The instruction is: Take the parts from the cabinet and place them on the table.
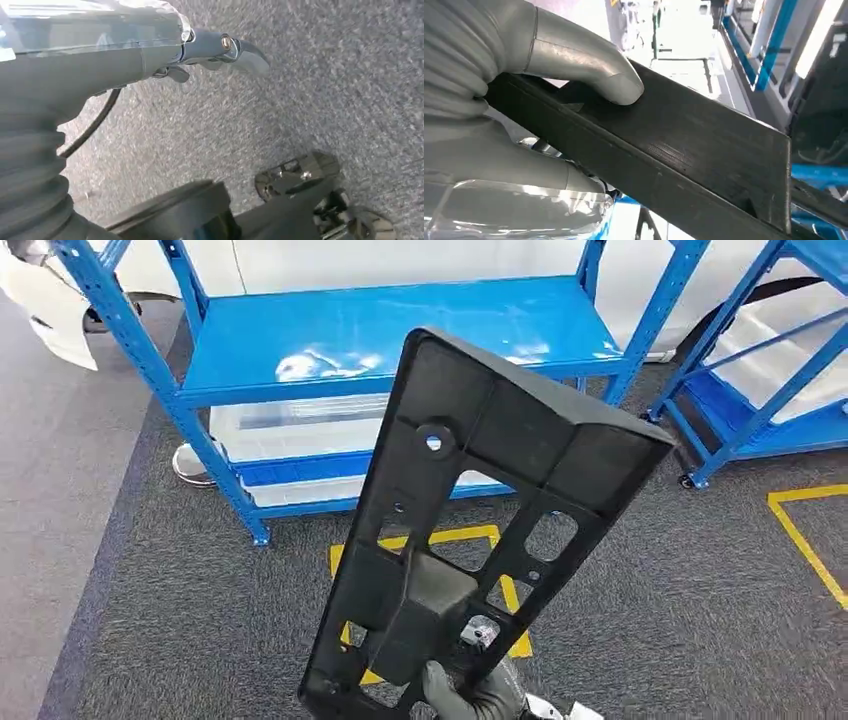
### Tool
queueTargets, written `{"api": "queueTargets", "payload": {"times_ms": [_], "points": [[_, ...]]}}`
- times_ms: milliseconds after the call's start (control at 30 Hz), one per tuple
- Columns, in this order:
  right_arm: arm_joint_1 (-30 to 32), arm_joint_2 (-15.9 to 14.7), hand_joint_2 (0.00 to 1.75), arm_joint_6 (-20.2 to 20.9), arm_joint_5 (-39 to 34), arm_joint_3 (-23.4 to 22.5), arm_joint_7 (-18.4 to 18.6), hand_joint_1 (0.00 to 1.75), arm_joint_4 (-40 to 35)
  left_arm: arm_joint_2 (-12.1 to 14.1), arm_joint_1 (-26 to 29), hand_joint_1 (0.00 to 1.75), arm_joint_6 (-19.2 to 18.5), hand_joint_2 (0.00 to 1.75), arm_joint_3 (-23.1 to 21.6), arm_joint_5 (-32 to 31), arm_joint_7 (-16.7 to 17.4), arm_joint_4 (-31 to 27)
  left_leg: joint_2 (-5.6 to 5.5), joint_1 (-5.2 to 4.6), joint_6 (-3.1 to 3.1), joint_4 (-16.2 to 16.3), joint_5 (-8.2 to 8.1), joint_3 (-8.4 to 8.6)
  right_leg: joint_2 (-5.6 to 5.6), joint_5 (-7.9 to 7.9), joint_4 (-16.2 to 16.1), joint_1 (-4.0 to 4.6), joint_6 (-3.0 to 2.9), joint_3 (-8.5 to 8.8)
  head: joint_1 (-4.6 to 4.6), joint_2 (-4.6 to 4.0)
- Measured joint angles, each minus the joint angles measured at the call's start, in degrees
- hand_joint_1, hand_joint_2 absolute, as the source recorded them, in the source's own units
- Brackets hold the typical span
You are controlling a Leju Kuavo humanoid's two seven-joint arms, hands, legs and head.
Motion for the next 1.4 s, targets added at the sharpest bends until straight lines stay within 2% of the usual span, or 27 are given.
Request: {"api": "queueTargets", "payload": {"times_ms": [67, 100, 133, 167, 233, 267, 333, 400, 433, 467, 567, 600, 667, 733, 767, 800, 833, 900, 933, 967, 1100, 1167, 1200, 1267, 1300, 1333, 1400], "points": [[0.1, 0.0, 1.75, 0.1, -0.1, -0.1, 0.0, 1.75, 0.0, 0.0, -0.2, 0.0, 0.0, 1.75, 0.0, 0.0, 0.0, 0.0, 1.27, -0.17, -0.52, -0.1, -0.13, 0.19, 1.22, 0.09, -0.1, 0.02, -0.58, -0.34, 0.0, 0.02], [0.1, 0.0, 1.75, 0.1, -0.2, -0.1, 0.0, 1.75, 0.0, 0.0, -0.4, 0.0, 0.0, 1.75, -0.1, 0.0, 0.0, 0.0, 0.66, 0.07, -0.83, 0.3, -1.08, 0.07, 1.8, 0.41, -0.8, -0.7, -1.07, 0.14, 0.0, 0.02], [0.1, 0.0, 1.75, 0.1, -0.3, -0.2, 0.0, 1.75, 0.0, 0.0, -0.3, 0.0, 0.0, 1.75, -0.1, 0.0, 0.0, 0.0, -1.94, 0.22, -1.09, 2.2, -2.36, -0.53, 2.33, 0.56, -1.0, -0.74, -1.45, 0.22, 0.0, 0.0], [0.0, 0.0, 1.75, 0.3, -0.3, -0.2, 0.0, 1.75, 0.0, 0.0, -0.2, 0.0, 0.0, 1.75, -0.1, 0.1, 0.1, 0.0, -3.64, 0.34, -1.27, 6.3, -4.63, -2.45, 2.8, 0.63, -1.0, -0.74, -1.74, 0.11, 0.0, 0.0], [0.0, 0.1, 1.75, 0.9, -0.5, -0.2, 0.0, 1.75, 0.0, 0.0, 0.0, 0.0, 0.1, 1.75, 0.0, 0.6, 0.2, 0.0, -4.57, 0.47, -1.68, 15.5, -8.22, -6.85, 4.2, 0.69, -1.0, -0.68, -1.83, 0.03, 0.0, 0.0], [0.0, 0.1, 1.75, 1.2, -0.7, -0.2, 0.2, 1.75, 0.0, 0.0, 0.0, 0.0, 0.2, 1.75, 0.0, 0.9, 0.0, 0.0, -4.57, 0.47, -1.77, 18.5, -8.71, -8.43, 4.94, 0.69, -0.8, -0.66, -1.83, -0.02, 0.0, 0.0], [-0.1, 0.1, 1.75, 1.9, -1.0, -0.2, 0.3, 1.75, 0.1, 0.0, -0.1, 0.0, 0.5, 1.75, 0.0, 0.9, 0.0, 0.0, -4.59, 0.61, -1.76, 15.4, -5.05, -7.32, 6.44, 0.63, -0.4, -0.72, -1.75, -0.02, 0.0, 0.0], [-0.1, 0.1, 1.75, 2.1, -1.3, -0.2, 0.3, 1.75, 0.1, 0.1, 0.2, 0.0, 0.5, 1.75, 0.0, 1.0, 0.0, 0.0, -5.86, 0.93, -1.66, 5.8, 0.43, -3.25, 7.99, 0.5, 0.1, -0.79, -1.52, -0.07, 0.0, 0.0], [-0.1, 0.1, 1.75, 2.1, -1.4, -0.2, 0.3, 1.75, 0.1, 0.1, 0.4, 0.0, 0.5, 1.75, 0.0, 0.9, -0.1, 0.0, -8.61, 1.21, -1.38, 3.1, 0.54, -2.07, 8.6, 0.47, 0.4, -0.83, -1.22, -0.39, 0.0, 0.0], [-0.1, 0.1, 1.75, 2.1, -1.4, -0.2, 0.3, 1.75, 0.1, 0.1, 0.4, 0.0, 0.5, 1.75, 0.0, 0.9, -0.1, 0.0, -9.34, 1.25, -1.3, 1.5, 0.21, -1.79, 9.27, 0.52, 1.1, -0.55, -0.81, -1.0, 0.0, 0.0], [0.3, 0.0, 1.75, 2.1, -1.5, -0.2, 0.2, 1.75, 0.1, 0.1, 0.2, 0.0, 0.5, 1.75, 0.0, 0.9, -0.3, 0.0, -8.1, 0.74, -0.27, 2.0, 0.43, -2.18, 10.59, 1.46, 0.6, -0.85, 0.59, -1.86, 0.02, 0.0], [0.3, 0.0, 1.75, 2.1, -1.5, -0.2, 0.2, 1.75, 0.1, -0.2, 0.2, 0.0, 0.4, 1.75, 0.0, 0.9, -0.3, 0.0, -7.35, 1.34, 0.22, 1.5, 0.87, -2.3, 10.36, 1.39, 0.9, -0.8, 0.78, -2.02, 0.0, 0.0], [0.3, 0.0, 1.75, 2.1, -1.5, -0.2, 0.1, 1.75, 0.0, -0.1, 0.2, 0.0, 0.4, 1.75, 0.0, 0.9, -0.3, 0.0, -5.92, 1.27, 0.85, 1.3, 1.25, -2.38, 5.46, -2.11, 5.2, -0.81, 1.5, -3.86, 0.0, 0.0], [0.3, 0.0, 1.75, 2.1, -1.5, -0.2, 0.1, 1.75, 0.0, -0.1, 0.6, 0.0, 0.4, 1.75, 0.1, 0.9, -0.3, 0.0, -4.3, 1.06, 0.9, 1.4, 1.28, -2.63, 4.64, -6.79, 14.8, -1.21, 2.15, -8.1, 0.02, 0.0], [0.4, -0.1, 1.75, 2.1, -1.5, -0.2, 0.1, 1.75, 0.0, 0.0, 0.6, 0.0, 0.4, 1.75, 0.1, 0.9, -0.3, 0.0, -3.45, 1.02, 0.9, 1.4, 1.29, -2.76, 4.6, -7.9, 18.5, -1.39, 2.39, -9.64, 0.02, 0.0], [0.4, -0.1, 1.75, 2.1, -1.5, -0.2, 0.1, 1.75, 0.0, 0.0, 0.6, 0.0, 0.4, 1.75, 0.1, 0.9, -0.3, 0.0, -2.68, 1.02, 0.9, 1.4, 1.28, -2.75, 4.53, -7.58, 19.1, -1.53, 2.51, -9.7, 0.0, 0.0], [0.4, -0.1, 1.75, 2.1, -1.5, -0.2, 0.1, 1.75, 0.0, 0.0, 0.7, 0.0, 0.4, 1.75, 0.1, 0.9, -0.3, 0.0, -1.92, 1.02, 0.88, 1.4, 1.27, -2.71, 4.33, -6.1, 16.9, -1.6, 2.55, -8.23, 0.02, 0.0], [0.4, -0.1, 1.75, 2.1, -1.6, -0.2, 0.1, 1.75, 0.0, 0.0, 0.7, 0.0, 0.4, 1.75, 0.0, 0.9, -0.3, 0.0, -0.67, 1.01, 0.66, 1.4, 1.15, -2.49, 2.92, -1.49, 5.7, -1.51, 2.16, -1.72, 0.02, 0.0], [0.4, -0.1, 1.75, 2.1, -1.7, -0.2, 0.1, 1.75, 0.0, 0.0, 0.7, 0.0, 0.4, 1.75, 0.0, 0.9, -0.3, 0.0, -0.26, 0.92, 0.42, 1.4, 1.05, -2.28, 0.32, -0.91, 0.9, -1.21, 1.68, 0.95, 0.02, 0.0], [0.3, -0.1, 1.75, 2.1, -1.7, -0.2, 0.1, 1.75, 0.0, 0.0, 0.7, 0.0, 0.4, 1.75, 0.0, 0.9, -0.3, 0.0, 0.1, 0.53, 0.01, 1.4, 0.93, -2.26, -0.72, -1.3, 0.5, -0.68, 0.8, 1.08, 0.0, 0.0], [0.7, 0.0, 1.75, 2.1, -1.9, -0.2, 0.0, 1.75, -0.1, 0.0, 0.8, 0.0, 0.3, 1.75, 0.1, 0.9, -0.3, 0.0, 2.07, 0.49, -1.46, 1.0, 0.88, -1.7, 1.9, -0.73, -0.1, -0.56, -0.69, 0.68, 0.0, 0.02], [0.8, 0.0, 1.75, 2.1, -2.0, 0.0, 0.0, 1.75, -0.2, 0.1, 1.0, 0.0, 0.3, 1.75, 0.1, 1.0, -0.5, 0.0, -2.56, 0.96, -1.86, 4.4, -1.93, -3.0, 2.95, -0.08, -0.9, -1.08, -1.36, 0.97, 0.0, 0.02], [0.7, 0.2, 1.75, 2.1, -2.0, 0.0, 0.0, 1.75, -0.2, 0.1, 1.1, 0.0, 0.3, 1.75, 0.1, 1.4, -0.6, 0.0, -3.68, 1.05, -1.97, 8.5, -4.34, -4.79, 3.52, 0.01, -0.8, -1.06, -1.64, 0.78, 0.0, 0.0], [0.8, 0.2, 1.75, 2.1, -2.0, 0.0, 0.0, 1.75, -0.2, 0.1, 0.8, 0.0, 0.3, 1.75, 0.2, 1.5, -0.9, 0.0, -4.42, 1.03, -2.21, 17.0, -7.97, -8.52, 4.8, 0.12, -0.8, -0.84, -1.8, 0.58, 0.0, 0.0], [0.8, 0.2, 1.75, 2.2, -2.0, 0.0, 0.0, 1.75, -0.2, 0.1, 0.7, 0.0, 0.3, 1.75, 0.2, 1.5, -1.0, 0.0, -4.44, 1.03, -2.3, 18.7, -7.78, -9.16, 5.6, 0.13, -0.6, -0.77, -1.81, 0.52, 0.0, 0.0], [0.8, 0.2, 1.75, 2.2, -2.0, 0.0, 0.0, 1.75, -0.1, 0.1, 0.7, 0.0, 0.3, 1.75, 0.2, 1.5, -1.0, 0.0, -4.44, 1.04, -2.31, 17.3, -6.11, -8.36, 6.45, 0.11, -0.4, -0.78, -1.79, 0.48, 0.0, 0.0], [0.8, 0.2, 1.75, 2.2, -2.0, 0.0, 0.0, 1.75, -0.1, 0.1, 0.8, 0.0, 0.3, 1.75, 0.2, 1.2, -0.9, 0.0, -5.11, 1.21, -2.15, 9.1, -1.07, -4.46, 8.23, -0.01, 0.1, -0.85, -1.58, 0.45, 0.0, 0.02]]}}
